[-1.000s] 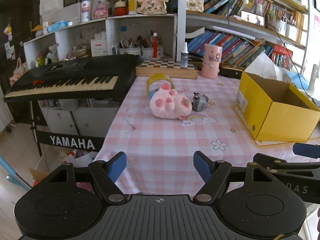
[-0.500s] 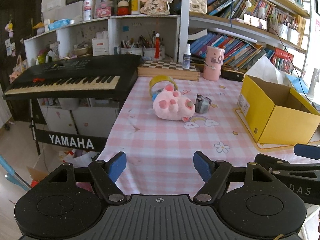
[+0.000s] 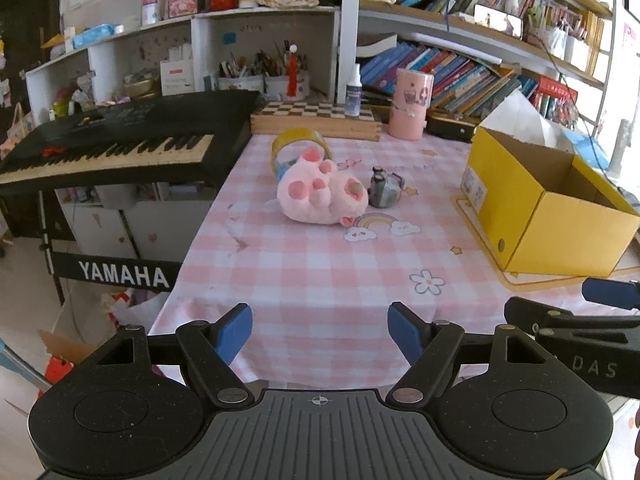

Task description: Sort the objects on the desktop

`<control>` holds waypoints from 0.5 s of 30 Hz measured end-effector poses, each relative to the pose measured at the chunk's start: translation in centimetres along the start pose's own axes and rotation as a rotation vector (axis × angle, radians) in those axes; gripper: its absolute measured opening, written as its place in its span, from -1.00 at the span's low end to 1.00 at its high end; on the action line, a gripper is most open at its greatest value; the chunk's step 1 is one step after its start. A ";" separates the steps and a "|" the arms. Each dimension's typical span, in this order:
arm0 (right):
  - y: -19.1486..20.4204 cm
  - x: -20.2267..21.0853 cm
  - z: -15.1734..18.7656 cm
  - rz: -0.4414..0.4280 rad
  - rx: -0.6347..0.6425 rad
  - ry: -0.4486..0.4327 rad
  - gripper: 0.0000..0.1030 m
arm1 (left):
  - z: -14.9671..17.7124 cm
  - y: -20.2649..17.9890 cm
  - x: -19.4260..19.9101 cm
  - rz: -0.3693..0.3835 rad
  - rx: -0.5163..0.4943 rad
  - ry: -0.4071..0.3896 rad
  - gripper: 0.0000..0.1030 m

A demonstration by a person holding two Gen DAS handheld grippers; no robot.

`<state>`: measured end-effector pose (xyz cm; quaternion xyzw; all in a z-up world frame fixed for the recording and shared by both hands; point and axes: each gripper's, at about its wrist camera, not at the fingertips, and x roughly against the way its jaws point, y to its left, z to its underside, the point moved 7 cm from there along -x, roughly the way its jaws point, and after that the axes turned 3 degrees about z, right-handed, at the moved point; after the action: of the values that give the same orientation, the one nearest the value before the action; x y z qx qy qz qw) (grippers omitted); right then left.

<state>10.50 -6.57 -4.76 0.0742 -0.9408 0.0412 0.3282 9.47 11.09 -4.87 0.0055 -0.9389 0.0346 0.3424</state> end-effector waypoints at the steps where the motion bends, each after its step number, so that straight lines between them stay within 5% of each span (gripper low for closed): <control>1: 0.0 -0.4 -0.1 -0.003 -0.001 0.005 0.66 | -0.2 0.1 -0.4 -0.005 0.005 0.003 0.50; 15: 0.1 -6.9 -5.8 -0.063 0.055 -0.005 0.66 | -3.4 1.8 -5.0 -0.071 0.109 -0.003 0.58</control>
<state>19.35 -4.92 -4.50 0.1128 -0.9373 0.0566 0.3248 15.40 13.01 -5.56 0.0575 -0.9353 0.0733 0.3413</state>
